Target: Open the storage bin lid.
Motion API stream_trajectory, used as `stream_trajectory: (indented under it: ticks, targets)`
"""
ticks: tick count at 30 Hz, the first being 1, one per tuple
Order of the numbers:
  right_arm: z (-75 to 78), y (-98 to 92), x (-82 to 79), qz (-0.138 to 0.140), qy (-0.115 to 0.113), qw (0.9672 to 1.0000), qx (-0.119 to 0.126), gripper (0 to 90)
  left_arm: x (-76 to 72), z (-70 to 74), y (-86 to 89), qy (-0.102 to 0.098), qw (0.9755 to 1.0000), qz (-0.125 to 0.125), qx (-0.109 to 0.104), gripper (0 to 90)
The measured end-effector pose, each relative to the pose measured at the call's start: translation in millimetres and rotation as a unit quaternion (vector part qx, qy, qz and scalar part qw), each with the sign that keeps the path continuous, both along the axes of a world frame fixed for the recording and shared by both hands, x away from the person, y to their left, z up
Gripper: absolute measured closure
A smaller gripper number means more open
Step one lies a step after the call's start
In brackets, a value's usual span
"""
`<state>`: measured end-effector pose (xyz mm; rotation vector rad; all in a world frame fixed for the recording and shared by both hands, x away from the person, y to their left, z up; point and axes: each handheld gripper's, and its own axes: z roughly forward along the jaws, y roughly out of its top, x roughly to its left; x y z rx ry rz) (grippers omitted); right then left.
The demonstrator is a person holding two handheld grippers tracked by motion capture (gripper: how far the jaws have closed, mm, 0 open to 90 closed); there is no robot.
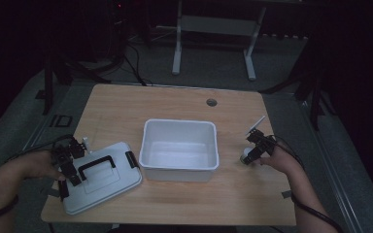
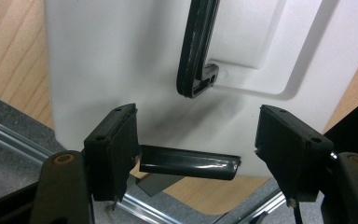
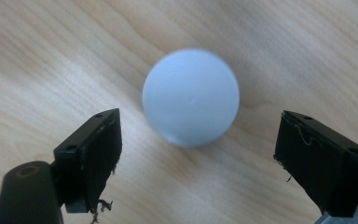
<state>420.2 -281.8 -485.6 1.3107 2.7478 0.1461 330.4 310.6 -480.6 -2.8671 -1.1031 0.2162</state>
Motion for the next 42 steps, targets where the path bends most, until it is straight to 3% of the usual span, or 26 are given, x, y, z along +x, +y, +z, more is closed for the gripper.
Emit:
stream_trajectory:
  ticks: [6,12,15,20,22,26,36,42]
  targets:
    - [-3.2,6.0,9.7,0.01,0.012,0.9999,-0.001,22.6,-0.3,-1.1,-0.6,0.001,1.0,-0.002,0.001,29.8]
    - [-6.6,10.0,13.2,0.035,0.024,0.999,-0.013,40.0,0.1,-0.9,1.3,-0.001,1.0,-0.006,-0.006,31.1]
    - [-8.7,12.3,13.4,0.046,0.027,0.9983,-0.023,42.9,0.3,-2.3,2.0,0.001,1.0,-0.006,-0.004,31.2]
    - [-9.9,14.1,14.9,0.042,0.028,0.9985,-0.022,44.2,-0.6,-3.8,0.4,0.002,0.9999,-0.009,-0.005,31.2]
    - [-9.4,14.8,15.5,0.037,0.034,0.9986,-0.018,49.4,-1.4,-5.1,0.3,0.003,0.9999,-0.011,-0.005,31.7]
    - [-7.4,16.3,13.8,0.052,0.029,0.9978,-0.03,49.8,-1.6,-5.6,1.9,0.005,0.9999,-0.008,-0.005,31.9]
    - [15.0,17.6,3.2,0.082,0.022,0.9962,-0.022,49.9,-1.3,-0.1,0.1,0.0,0.9999,-0.012,0.0,31.9]
    - [26.8,21.6,-5.9,0.112,0.024,0.9931,-0.027,49.9,-1.9,1.2,0.9,0.0,0.9999,-0.014,-0.001,31.9]
